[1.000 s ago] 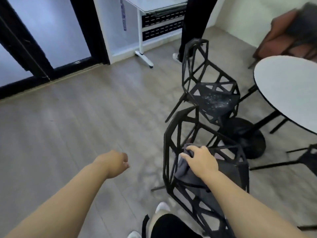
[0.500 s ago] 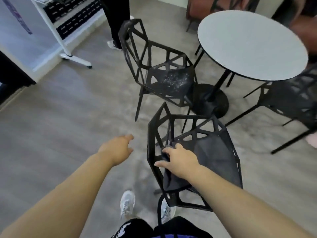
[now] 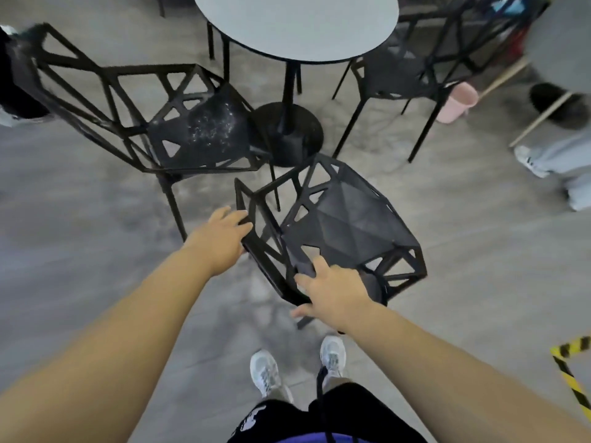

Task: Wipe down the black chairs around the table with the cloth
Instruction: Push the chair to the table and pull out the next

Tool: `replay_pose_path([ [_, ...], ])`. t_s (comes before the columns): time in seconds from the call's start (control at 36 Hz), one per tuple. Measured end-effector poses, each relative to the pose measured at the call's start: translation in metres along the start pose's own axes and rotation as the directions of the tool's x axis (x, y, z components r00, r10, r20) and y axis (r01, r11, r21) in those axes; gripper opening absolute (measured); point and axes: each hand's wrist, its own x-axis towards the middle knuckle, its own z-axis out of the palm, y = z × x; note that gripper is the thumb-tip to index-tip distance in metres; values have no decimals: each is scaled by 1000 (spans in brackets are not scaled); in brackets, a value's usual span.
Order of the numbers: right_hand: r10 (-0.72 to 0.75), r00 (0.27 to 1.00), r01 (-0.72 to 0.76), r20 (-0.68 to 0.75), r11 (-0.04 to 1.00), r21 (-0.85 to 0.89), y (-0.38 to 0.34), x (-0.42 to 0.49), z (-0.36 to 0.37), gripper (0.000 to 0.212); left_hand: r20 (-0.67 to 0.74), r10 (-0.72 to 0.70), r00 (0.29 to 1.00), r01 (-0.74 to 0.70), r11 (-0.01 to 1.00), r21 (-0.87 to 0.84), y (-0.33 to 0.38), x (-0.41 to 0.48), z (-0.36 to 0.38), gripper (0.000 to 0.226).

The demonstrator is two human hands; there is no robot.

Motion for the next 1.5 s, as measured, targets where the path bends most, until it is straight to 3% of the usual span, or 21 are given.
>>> replay_pose_path([
  [0.17,16,997,-17,-71,1000,-17,-10,-6,16,38,-41,67,997,-67,998,-3,-3,6,13,50],
  [0.36,67,981,-76,-181,996,-43,-2,-11,44,49,-118,111,987,-103,992,72,7,3,14,45],
  [0.58,109,983,-118,-147,991,-55,39,-41,62,45,-96,227,969,-216,970,114,49,2,13,44],
  [0.69,157,988,-155,10,984,-82,63,-63,48,37,-98,294,951,-282,952,118,79,8,10,42],
  [0.81,244,970,-241,13,963,-119,94,-72,53,37,-88,333,939,-323,940,109,109,26,2,37],
  [1.0,320,947,-315,33,943,-104,154,-71,56,37,-44,288,957,-283,955,91,146,70,-4,38],
  [1.19,243,970,-241,0,960,-139,227,-58,57,35,-51,217,975,-211,973,95,182,107,-18,30],
  [1.5,131,991,-126,4,965,-230,335,-42,44,33,53,115,992,-118,992,46,247,135,-39,28],
])
